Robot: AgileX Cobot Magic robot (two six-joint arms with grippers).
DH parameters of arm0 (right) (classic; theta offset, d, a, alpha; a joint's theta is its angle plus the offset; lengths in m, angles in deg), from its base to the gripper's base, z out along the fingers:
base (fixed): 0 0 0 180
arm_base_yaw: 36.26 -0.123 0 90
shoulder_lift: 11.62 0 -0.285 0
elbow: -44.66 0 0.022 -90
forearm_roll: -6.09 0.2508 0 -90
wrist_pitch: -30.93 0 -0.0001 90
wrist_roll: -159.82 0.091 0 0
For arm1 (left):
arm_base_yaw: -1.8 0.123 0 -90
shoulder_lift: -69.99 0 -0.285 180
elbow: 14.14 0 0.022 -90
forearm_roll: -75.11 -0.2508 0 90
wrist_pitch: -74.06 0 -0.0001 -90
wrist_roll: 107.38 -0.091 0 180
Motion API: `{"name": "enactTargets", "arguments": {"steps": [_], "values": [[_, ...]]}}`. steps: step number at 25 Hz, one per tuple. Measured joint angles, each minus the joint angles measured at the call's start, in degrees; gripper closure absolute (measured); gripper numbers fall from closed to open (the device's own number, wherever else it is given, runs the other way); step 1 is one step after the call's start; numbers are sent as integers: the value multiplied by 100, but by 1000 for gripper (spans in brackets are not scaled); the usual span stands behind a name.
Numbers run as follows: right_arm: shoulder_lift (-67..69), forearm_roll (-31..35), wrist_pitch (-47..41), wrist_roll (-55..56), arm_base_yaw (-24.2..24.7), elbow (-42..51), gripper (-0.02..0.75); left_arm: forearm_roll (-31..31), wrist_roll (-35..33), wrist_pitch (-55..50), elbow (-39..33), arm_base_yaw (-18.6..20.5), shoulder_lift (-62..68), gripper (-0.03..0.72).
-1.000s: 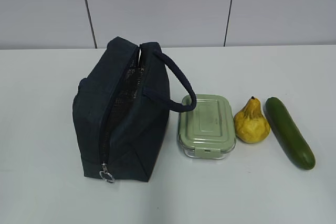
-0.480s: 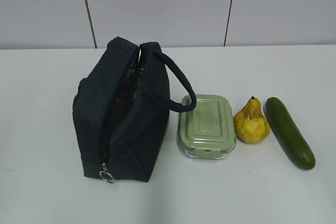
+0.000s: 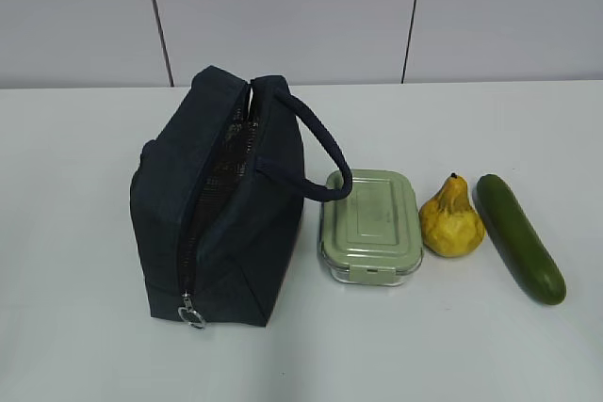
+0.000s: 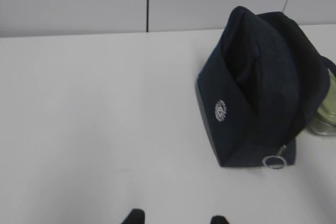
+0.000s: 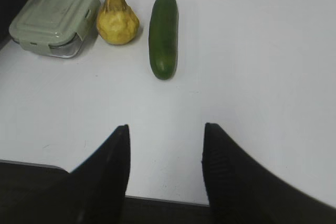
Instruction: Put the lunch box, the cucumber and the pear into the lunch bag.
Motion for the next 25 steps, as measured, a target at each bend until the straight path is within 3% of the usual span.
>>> {"name": "enactTargets", "arguments": {"steps": [8,13,17,22,25], "values": [[2229,0,987,302,0,-365,383,1660,-534,711,-1,0,1903,400],[3909,0,1391,407,0,-953,383,1976,-1158,1152,276,0,2967,324],[4938,0,1646,430,0,-1415,383,2131,-1680,1315,717,0,3863,315],[6074,0,1795,452,0,-1878,383,3076,-2737,1340,1258,0,5047,314],[6591,145,1813,533,110,-2090,383,3270,-3037,1335,1613,0,5750,313]]}}
